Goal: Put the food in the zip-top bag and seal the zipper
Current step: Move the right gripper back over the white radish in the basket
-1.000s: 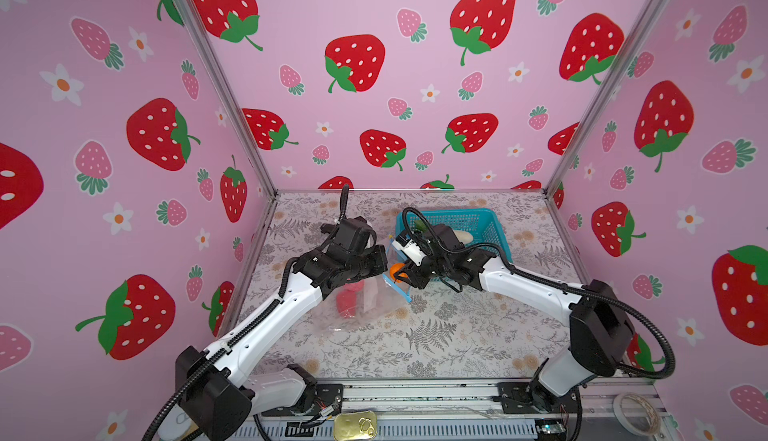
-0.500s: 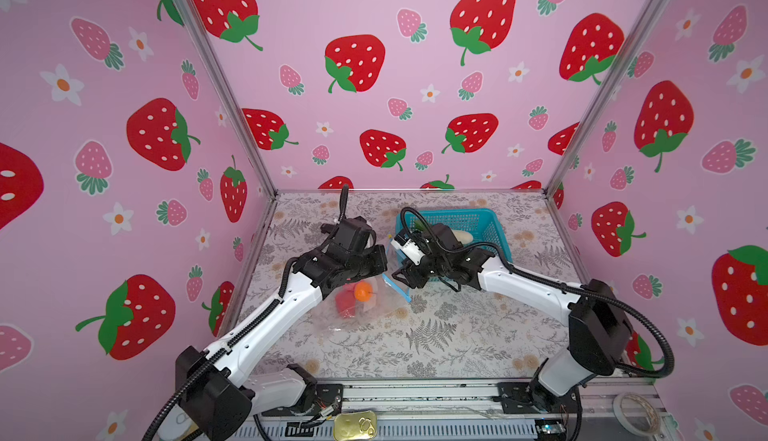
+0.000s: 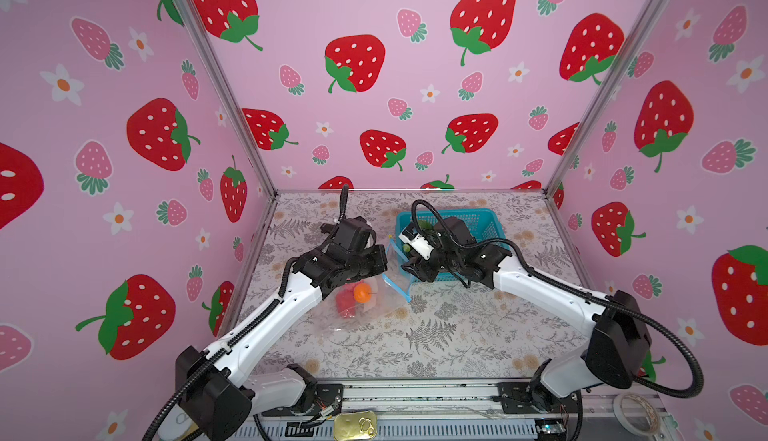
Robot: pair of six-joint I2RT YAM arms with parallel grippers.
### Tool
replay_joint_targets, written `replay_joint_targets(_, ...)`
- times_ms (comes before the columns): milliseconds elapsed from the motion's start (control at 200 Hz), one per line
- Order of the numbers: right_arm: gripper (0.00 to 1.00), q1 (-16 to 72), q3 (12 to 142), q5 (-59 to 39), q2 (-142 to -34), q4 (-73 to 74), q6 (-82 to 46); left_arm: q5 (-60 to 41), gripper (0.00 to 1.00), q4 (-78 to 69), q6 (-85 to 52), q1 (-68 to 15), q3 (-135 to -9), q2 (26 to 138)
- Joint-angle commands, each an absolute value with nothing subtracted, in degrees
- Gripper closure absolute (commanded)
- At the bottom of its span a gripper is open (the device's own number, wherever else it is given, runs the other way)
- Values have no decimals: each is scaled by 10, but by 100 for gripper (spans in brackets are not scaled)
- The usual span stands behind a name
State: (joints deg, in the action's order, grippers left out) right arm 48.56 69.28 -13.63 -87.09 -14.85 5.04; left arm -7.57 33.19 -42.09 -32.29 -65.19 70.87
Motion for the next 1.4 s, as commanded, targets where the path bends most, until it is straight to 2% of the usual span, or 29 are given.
replay_joint_targets(0,43,460,687,-101,-859,-160,136,-94,98,321,-420,-320,-653,695)
replay_joint_targets(180,43,397,682,-73,-880,-123,209,-103,98,318,-417,-320,-654,697)
replay_joint_targets(505,43,323,746,-5,-992,-139,308,-119,98,311,-418,-320,-657,705)
replay_joint_targets(960,44,305,780,41,-1105,-102,365,-122,98,313,-422,-320,-651,703)
replay_joint_targets(1395,40,301,814,58,-1154,-85,365,-121,98,307,-427,-320,-643,700)
